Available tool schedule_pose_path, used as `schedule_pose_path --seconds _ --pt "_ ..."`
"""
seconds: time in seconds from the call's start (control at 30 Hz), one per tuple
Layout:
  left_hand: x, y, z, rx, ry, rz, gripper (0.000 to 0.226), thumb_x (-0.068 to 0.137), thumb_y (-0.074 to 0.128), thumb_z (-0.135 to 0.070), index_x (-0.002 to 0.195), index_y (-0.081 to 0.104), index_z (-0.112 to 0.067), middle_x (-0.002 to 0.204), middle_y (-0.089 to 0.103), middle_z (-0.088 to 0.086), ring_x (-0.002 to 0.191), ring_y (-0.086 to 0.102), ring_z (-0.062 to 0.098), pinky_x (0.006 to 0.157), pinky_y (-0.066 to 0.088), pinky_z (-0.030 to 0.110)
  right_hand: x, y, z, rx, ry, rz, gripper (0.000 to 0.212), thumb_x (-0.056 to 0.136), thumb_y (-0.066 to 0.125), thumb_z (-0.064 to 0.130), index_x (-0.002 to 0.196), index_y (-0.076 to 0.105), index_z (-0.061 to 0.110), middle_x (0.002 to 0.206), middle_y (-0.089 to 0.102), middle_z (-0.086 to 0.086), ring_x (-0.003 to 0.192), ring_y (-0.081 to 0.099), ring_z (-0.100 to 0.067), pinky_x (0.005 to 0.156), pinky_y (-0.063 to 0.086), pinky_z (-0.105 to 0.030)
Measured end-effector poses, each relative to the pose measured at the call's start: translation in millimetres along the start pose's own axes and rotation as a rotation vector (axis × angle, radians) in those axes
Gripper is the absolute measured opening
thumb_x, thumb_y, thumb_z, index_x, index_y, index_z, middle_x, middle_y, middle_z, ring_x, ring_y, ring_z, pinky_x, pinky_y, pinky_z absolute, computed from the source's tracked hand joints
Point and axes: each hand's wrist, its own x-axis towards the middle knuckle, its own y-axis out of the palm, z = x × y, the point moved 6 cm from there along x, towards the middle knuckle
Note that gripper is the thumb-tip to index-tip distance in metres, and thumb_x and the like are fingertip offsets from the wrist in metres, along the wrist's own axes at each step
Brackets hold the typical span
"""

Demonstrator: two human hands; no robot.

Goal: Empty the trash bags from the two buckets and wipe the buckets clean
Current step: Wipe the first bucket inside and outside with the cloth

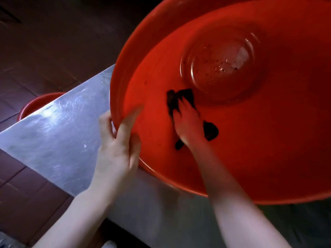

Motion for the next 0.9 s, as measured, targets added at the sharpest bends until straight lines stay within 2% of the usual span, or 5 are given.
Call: schedule_pose_path --seconds 0.1,0.27,0.57,0.7,0.9 --pt "-5 4 -6 0.067 -0.053 0.065 0.086 0.088 0.059 -0.018 0.138 0.012 -0.069 0.136 0.019 -0.006 0.086 0.055 0.03 0.078 0.055 0.043 -86 -7 38 0.123 -0.358 0.011 0.061 0.093 0.032 0.039 0.151 0.03 0.019 0.16 0.023 -0.002 0.147 0.023 -0.021 0.117 0.022 -0.048" --pt "-5 3 -5 0.094 -0.097 0.054 0.105 0.082 0.068 0.0 0.142 0.01 -0.064 0.138 0.022 -0.002 0.096 0.056 0.035 0.076 0.056 0.049 -116 -18 5 -0.166 -0.304 0.079 0.057 0.095 0.026 0.043 0.152 0.022 0.034 0.161 0.014 0.013 0.147 0.017 -0.013 0.117 0.016 -0.044" --pt "26 -39 -27 0.201 0.269 -0.151 0.06 0.093 0.055 -0.013 0.145 0.039 -0.036 0.149 0.018 0.026 0.094 0.049 0.013 0.099 0.032 0.008 22 -14 -5 -0.101 0.163 0.014 0.05 0.102 0.025 0.035 0.152 0.022 0.028 0.161 0.015 0.007 0.147 0.017 -0.021 0.116 0.013 -0.056" --pt "-5 -11 4 0.03 0.029 0.048 0.064 0.088 0.063 -0.031 0.146 0.038 -0.033 0.133 0.034 -0.008 0.088 0.053 -0.012 0.083 0.03 -0.006 28 -14 5 -0.072 0.195 0.008 0.051 0.104 0.02 0.035 0.154 0.018 0.027 0.162 0.011 0.007 0.147 0.016 -0.022 0.117 0.011 -0.056" --pt "-11 17 20 -0.038 -0.059 0.117 0.071 0.085 0.065 -0.019 0.14 0.032 -0.051 0.125 0.045 0.012 0.071 0.058 0.001 0.06 0.046 0.016 3 -9 22 0.12 -0.052 -0.042 0.06 0.095 0.026 0.042 0.152 0.027 0.023 0.16 0.022 0.001 0.146 0.023 -0.02 0.115 0.021 -0.053"
